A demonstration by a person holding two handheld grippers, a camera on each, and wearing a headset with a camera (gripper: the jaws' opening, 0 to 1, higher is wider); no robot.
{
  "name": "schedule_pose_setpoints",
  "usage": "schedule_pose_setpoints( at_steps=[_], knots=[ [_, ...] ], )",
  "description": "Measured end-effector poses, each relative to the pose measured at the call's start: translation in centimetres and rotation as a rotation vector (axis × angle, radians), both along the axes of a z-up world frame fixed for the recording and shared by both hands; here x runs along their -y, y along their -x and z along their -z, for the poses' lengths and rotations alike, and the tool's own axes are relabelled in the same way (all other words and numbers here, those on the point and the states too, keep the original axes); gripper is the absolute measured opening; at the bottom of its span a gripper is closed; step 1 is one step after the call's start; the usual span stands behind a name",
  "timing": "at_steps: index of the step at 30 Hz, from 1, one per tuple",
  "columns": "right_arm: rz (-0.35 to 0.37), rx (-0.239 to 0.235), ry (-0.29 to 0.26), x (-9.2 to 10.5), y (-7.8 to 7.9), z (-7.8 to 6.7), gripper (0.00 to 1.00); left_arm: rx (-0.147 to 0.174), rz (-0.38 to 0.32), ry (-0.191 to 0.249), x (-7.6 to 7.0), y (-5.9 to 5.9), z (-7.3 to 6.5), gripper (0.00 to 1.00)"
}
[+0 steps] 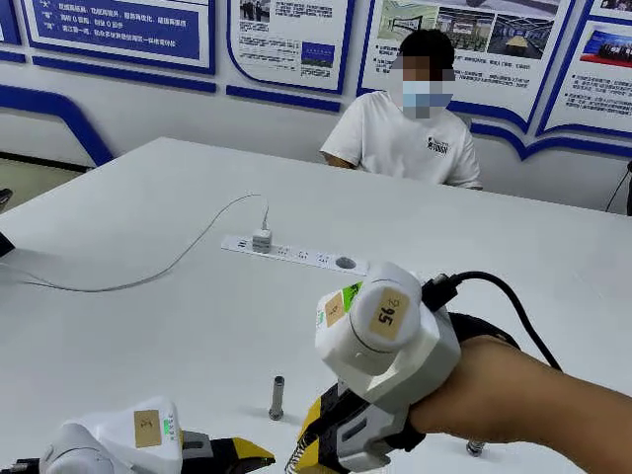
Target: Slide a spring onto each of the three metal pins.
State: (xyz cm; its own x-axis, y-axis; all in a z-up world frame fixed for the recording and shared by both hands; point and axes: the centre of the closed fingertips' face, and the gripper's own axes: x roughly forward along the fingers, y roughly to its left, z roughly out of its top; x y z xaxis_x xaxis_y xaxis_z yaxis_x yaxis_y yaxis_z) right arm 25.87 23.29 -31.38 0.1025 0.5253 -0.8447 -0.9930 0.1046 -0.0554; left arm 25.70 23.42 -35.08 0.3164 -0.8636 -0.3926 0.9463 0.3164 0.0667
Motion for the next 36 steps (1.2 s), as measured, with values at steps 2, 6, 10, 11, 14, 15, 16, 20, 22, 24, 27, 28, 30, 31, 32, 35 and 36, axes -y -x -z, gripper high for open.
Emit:
schedule_pose_setpoints(
  at_steps=[2, 6, 10, 11, 14, 15, 16, 20, 22, 24, 27, 28, 30, 31, 32, 35, 36],
  knots=[
    [0.001, 0.004, 0.003, 0.1, -0.2, -0.2, 0.12, -0.011, -0.012, 0.005, -0.2, -0.1, 0.0, 0.35],
    [0.003, 0.012, 0.010, 0.3, -0.6, -0.4, 0.12, -0.026, -0.033, 0.011, -0.4, -0.2, 0.1, 0.41],
    [0.005, 0.015, 0.020, 0.6, -1.0, -0.5, 0.12, -0.035, -0.048, 0.014, -0.5, -0.3, 0.2, 0.45],
    [0.006, 0.018, 0.023, 0.7, -1.1, -0.6, 0.12, -0.038, -0.052, 0.014, -0.5, -0.3, 0.2, 0.46],
    [0.008, 0.022, 0.024, 0.7, -1.4, -0.8, 0.12, -0.045, -0.061, 0.013, -0.7, -0.4, 0.4, 0.50],
    [0.009, 0.023, 0.025, 0.7, -1.5, -0.8, 0.12, -0.047, -0.065, 0.014, -0.7, -0.4, 0.4, 0.51],
    [0.009, 0.025, 0.026, 0.7, -1.7, -0.9, 0.12, -0.051, -0.072, 0.015, -0.8, -0.5, 0.5, 0.53],
    [0.011, 0.033, 0.031, 0.8, -2.4, -1.2, 0.12, -0.057, -0.084, 0.016, -1.0, -0.6, 0.5, 0.57],
    [0.011, 0.037, 0.036, 0.8, -2.8, -1.5, 0.12, -0.058, -0.089, 0.016, -1.0, -0.7, 0.5, 0.59],
    [0.009, 0.045, 0.044, 0.9, -3.2, -1.7, 0.12, -0.062, -0.092, 0.015, -1.1, -0.7, 0.6, 0.59],
    [0.007, 0.050, 0.051, 0.9, -3.8, -2.0, 0.12, -0.064, -0.096, 0.015, -1.2, -0.7, 0.6, 0.61],
    [0.005, 0.054, 0.056, 0.9, -4.1, -2.1, 0.12, -0.066, -0.098, 0.016, -1.2, -0.7, 0.7, 0.61],
    [0.003, 0.055, 0.063, 1.0, -4.4, -2.3, 0.12, -0.066, -0.100, 0.017, -1.3, -0.7, 0.7, 0.61],
    [0.000, 0.059, 0.068, 1.0, -4.7, -2.3, 0.12, -0.068, -0.102, 0.017, -1.3, -0.7, 0.7, 0.61],
    [-0.001, 0.058, 0.073, 1.0, -4.8, -2.4, 0.12, -0.068, -0.103, 0.017, -1.3, -0.7, 0.7, 0.62],
    [-0.007, 0.063, 0.085, 0.9, -5.5, -2.6, 0.12, -0.069, -0.106, 0.018, -1.3, -0.7, 0.7, 0.62],
    [-0.008, 0.062, 0.088, 0.8, -5.8, -2.6, 0.12, -0.070, -0.107, 0.018, -1.3, -0.7, 0.6, 0.62]
  ],
)
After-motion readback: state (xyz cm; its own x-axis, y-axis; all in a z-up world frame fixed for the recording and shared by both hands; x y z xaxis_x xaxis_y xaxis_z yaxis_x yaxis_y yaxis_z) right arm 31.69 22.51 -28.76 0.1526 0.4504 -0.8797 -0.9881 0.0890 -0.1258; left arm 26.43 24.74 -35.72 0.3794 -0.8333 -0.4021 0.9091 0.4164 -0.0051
